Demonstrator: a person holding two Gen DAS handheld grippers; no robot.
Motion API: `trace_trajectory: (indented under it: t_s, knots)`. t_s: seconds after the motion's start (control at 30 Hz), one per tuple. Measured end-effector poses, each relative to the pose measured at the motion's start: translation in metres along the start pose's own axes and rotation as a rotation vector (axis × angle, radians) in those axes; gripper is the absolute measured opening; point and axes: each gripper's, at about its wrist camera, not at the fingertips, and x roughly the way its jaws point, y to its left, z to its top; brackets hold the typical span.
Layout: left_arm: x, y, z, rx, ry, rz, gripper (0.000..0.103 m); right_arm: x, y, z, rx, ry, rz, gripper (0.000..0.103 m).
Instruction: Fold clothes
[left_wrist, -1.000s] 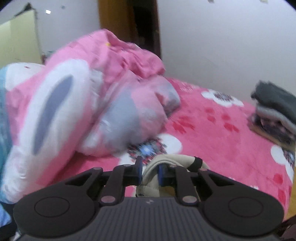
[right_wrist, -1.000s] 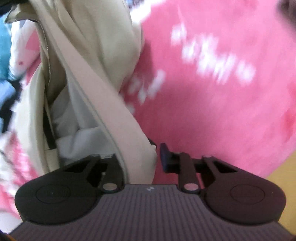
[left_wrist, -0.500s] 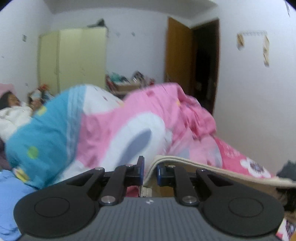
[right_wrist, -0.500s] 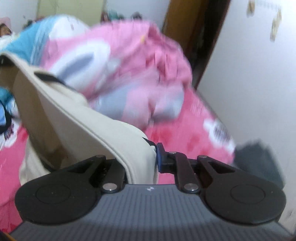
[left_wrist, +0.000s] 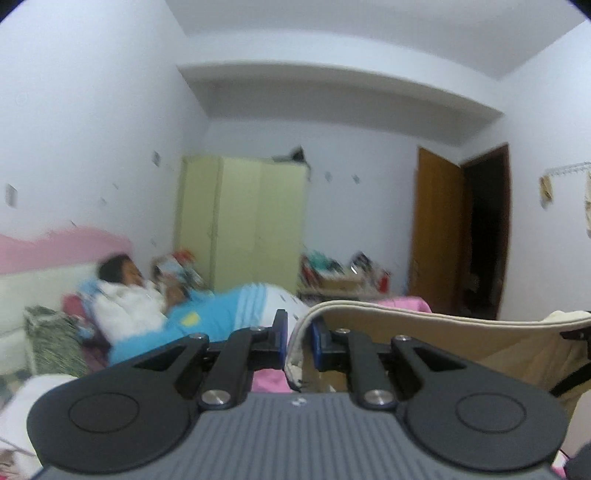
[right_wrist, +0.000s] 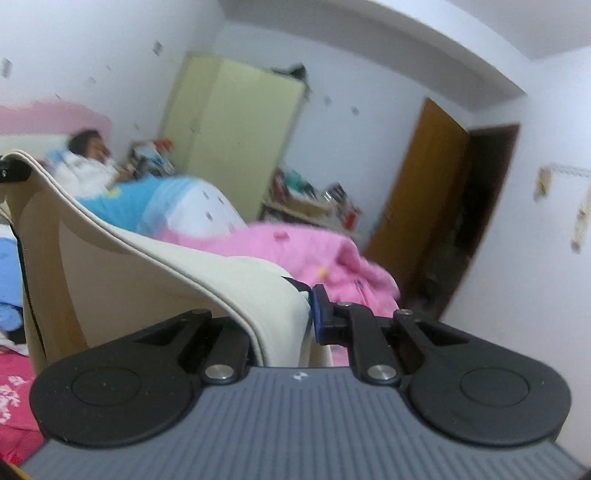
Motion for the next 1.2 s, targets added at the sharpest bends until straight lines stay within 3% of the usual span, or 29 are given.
trace_trajectory:
  t_s: [0.2, 0.4, 0.63, 0.73, 0.9, 1.1, 1.2]
  knots:
    - [-0.049, -0.029, 0.025, 0.002, -0.095, 0.093, 0.014, -0.044, -0.039, 0.009, 0.037, -0.058, 0.159, 0.01]
    - [-0.095, -0.052, 0.043, 0.013, -0.146, 0.138, 0.014, -0.096, -0.063, 0.017, 0.01, -0.136, 0.221, 0.01]
    - [-0.142, -0.06, 0.072, 0.043, -0.161, 0.141, 0.014, -0.15, -0.087, 0.034, -0.013, -0.211, 0.267, 0.008]
    - [-0.15, -0.058, 0.083, 0.038, -0.151, 0.139, 0.014, -0.128, -0.075, 0.035, 0.002, -0.159, 0.275, 0.008]
    - [-0.114, -0.038, 0.068, 0.026, -0.092, 0.115, 0.014, -0.074, -0.049, 0.033, 0.043, -0.034, 0.287, 0.008]
    - [-0.006, 0.004, 0.004, 0.015, 0.105, 0.075, 0.014, -0.008, -0.018, 0.03, 0.092, 0.117, 0.3, 0.007]
    - [0.061, 0.023, -0.04, 0.032, 0.189, 0.051, 0.014, 0.047, 0.009, 0.009, 0.104, 0.189, 0.264, 0.007]
